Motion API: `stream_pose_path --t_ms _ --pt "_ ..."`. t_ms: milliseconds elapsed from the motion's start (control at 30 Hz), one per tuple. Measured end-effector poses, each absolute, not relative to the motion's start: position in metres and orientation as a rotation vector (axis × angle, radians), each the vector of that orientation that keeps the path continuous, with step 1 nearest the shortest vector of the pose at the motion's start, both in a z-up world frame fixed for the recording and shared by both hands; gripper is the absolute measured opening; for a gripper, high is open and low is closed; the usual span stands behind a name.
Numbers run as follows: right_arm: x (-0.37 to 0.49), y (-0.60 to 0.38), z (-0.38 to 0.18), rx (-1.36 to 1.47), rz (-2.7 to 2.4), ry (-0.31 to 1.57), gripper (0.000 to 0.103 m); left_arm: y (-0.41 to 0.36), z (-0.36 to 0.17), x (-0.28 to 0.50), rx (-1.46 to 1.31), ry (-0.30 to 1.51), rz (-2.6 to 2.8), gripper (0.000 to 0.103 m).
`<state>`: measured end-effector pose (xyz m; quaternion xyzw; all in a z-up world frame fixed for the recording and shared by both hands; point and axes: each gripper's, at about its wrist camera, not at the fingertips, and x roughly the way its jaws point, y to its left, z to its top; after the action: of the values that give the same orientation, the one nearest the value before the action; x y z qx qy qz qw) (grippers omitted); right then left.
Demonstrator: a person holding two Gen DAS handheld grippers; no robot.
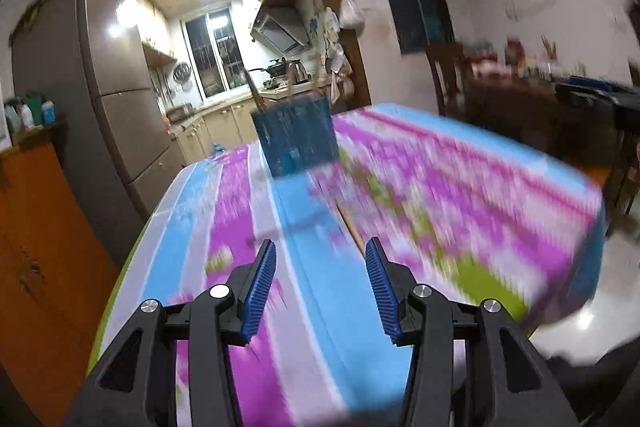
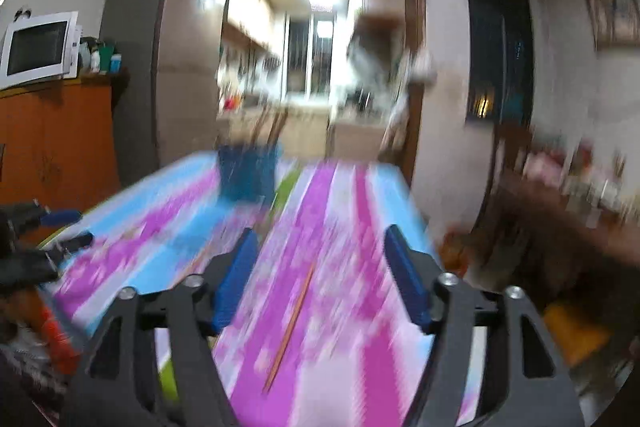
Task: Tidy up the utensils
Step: 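Move both grippers back to the last chopsticks on the table, then close the left gripper on a chopstick while the right gripper grasps another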
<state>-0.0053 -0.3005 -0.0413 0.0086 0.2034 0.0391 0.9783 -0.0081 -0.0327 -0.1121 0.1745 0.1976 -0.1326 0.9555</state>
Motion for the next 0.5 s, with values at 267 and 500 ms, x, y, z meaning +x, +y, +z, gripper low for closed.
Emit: stream_pose_path --t_ms 267,500 --pt "-0.014 -0.264 -0.127 -0.037 -0.013 0.48 0.095 -0.076 -0.168 -0.03 0.438 0.425 -0.254 0.048" --pt "-0.017 -0.255 -0.149 -0.081 -0.038 0.461 0.067 -0.076 -0.19 -0.016 0.39 0.477 -0.218 0.043"
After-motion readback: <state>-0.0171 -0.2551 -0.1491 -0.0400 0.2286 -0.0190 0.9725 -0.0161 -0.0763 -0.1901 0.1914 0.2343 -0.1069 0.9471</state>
